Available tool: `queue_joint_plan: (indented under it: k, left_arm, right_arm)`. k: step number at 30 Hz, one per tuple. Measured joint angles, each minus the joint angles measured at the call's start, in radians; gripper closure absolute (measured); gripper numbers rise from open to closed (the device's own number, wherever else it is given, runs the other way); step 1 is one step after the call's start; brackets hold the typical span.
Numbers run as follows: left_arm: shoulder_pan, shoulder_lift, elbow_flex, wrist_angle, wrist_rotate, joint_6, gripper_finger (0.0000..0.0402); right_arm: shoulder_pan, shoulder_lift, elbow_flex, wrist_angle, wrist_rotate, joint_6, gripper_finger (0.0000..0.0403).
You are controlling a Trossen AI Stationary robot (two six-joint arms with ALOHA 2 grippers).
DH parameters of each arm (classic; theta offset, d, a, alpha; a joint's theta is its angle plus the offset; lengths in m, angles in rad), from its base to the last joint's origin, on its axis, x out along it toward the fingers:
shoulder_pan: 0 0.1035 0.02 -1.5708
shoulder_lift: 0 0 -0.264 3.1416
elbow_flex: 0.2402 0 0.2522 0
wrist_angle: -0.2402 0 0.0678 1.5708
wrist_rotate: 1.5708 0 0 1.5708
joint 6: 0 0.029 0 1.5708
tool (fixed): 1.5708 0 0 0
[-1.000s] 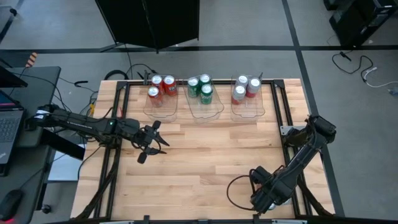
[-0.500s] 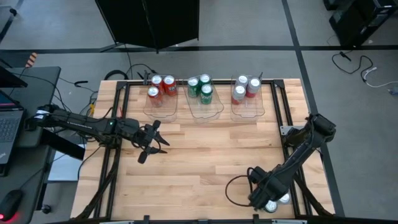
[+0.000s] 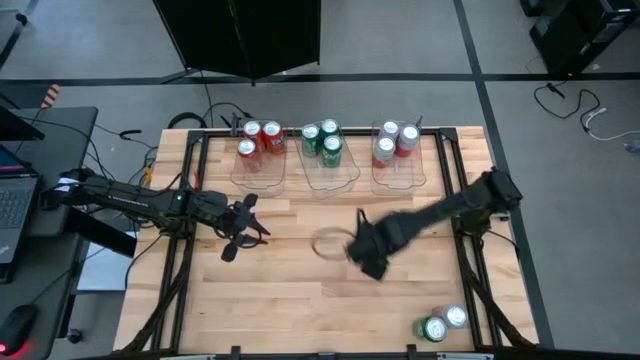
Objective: Sort soda cans
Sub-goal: Put the red soda can into the left transparent bin
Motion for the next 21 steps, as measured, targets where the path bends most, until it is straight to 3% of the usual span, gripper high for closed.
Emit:
queue_joint_plan:
  k: [5, 10, 15, 21]
  left_arm:
    - [0.000, 0.000, 0.000, -0.014, 0.000, 0.018, 0.0327]
    - [0.002, -0.001, 0.000, -0.036, 0.000, 0.019, 0.0361]
    - [0.002, -0.005, 0.000, -0.033, 0.001, 0.028, 0.0392]
    - [0.003, -0.029, 0.000, -0.040, 0.001, 0.040, 0.0397]
  right_arm:
    - [-0.195, 0.005, 0.051, 0.121, 0.047, -0.247, 0.0134]
    - [-0.300, 0.008, 0.081, 0.249, 0.056, -0.410, 0.0134]
    - [-0.337, 0.064, 0.154, 0.279, 0.060, -0.503, 0.0134]
    - [-0.335, 0.222, 0.397, 0.194, 0.051, -0.630, 0.0134]
